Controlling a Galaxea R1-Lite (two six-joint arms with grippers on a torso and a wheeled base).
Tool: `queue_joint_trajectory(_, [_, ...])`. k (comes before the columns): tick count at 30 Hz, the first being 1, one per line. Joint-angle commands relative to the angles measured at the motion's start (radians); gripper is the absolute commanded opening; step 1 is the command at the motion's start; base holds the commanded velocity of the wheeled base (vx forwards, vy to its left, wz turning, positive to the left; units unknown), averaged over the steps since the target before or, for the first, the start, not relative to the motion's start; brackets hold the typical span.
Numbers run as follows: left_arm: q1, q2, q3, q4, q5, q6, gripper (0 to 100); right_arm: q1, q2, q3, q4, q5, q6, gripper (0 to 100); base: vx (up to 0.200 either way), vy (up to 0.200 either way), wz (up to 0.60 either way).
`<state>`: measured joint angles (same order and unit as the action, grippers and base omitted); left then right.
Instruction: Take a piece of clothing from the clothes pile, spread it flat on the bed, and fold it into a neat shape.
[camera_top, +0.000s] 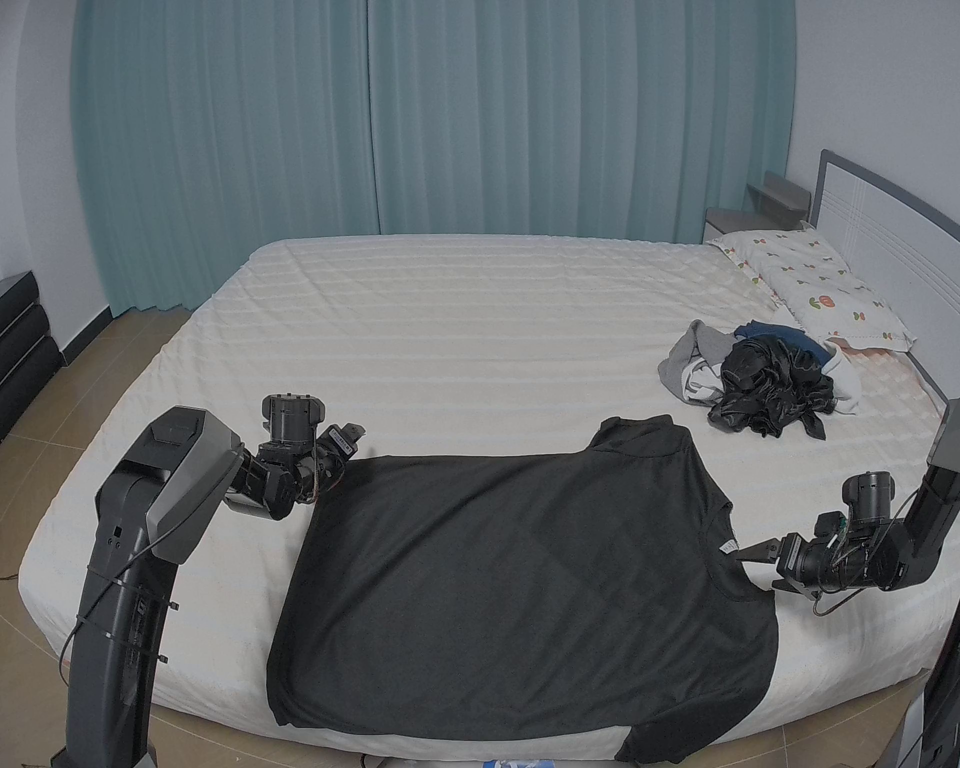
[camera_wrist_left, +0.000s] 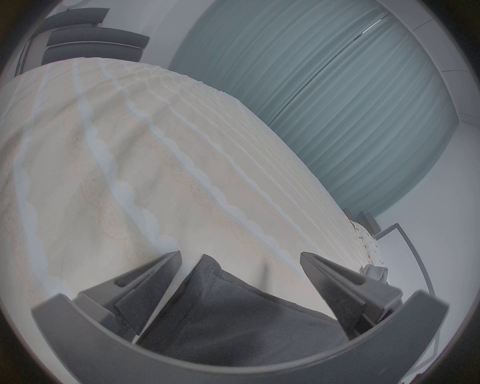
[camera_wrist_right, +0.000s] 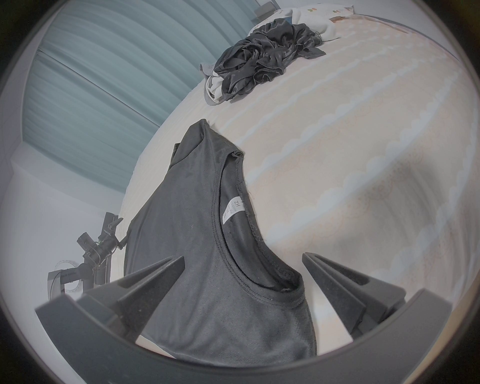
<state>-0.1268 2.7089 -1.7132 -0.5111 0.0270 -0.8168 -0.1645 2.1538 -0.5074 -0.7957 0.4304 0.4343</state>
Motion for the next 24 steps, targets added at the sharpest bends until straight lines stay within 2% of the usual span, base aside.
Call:
queue_joint_trajectory(1, [-0.001,0.003,0.0,0.002,0.001,0.001,0,0.006,0.001,0.0,0.0,0.001,0.001,100,0.0,0.0,0.0])
queue_joint_trajectory(9, [0.01,0.002,0.001,0.002,0.004,0.001,0,0.008,0.003,-0.002,-0.002,0.001,0.001,100,0.0,0.0,0.0])
queue_joint_trajectory(12, [0.018,0.006,-0.009,-0.004,0.057,-0.001,0,0.002,0.004,-0.008,-0.003,0.001,0.003,100,0.0,0.0,0.0])
queue_joint_trajectory(14, [0.019,0.011,-0.017,-0.01,0.065,-0.001,0,0.0,0.004,-0.008,-0.003,0.001,0.003,100,0.0,0.0,0.0])
queue_joint_trajectory(19, [0.021,0.035,-0.036,-0.063,0.068,0.004,0,0.002,0.004,-0.008,-0.003,0.001,0.001,100,0.0,0.0,0.0])
queue_joint_trajectory(24, [0.024,0.037,-0.036,-0.058,0.068,0.005,0,0.003,0.006,-0.008,-0.003,0.001,0.003,100,0.0,0.0,0.0])
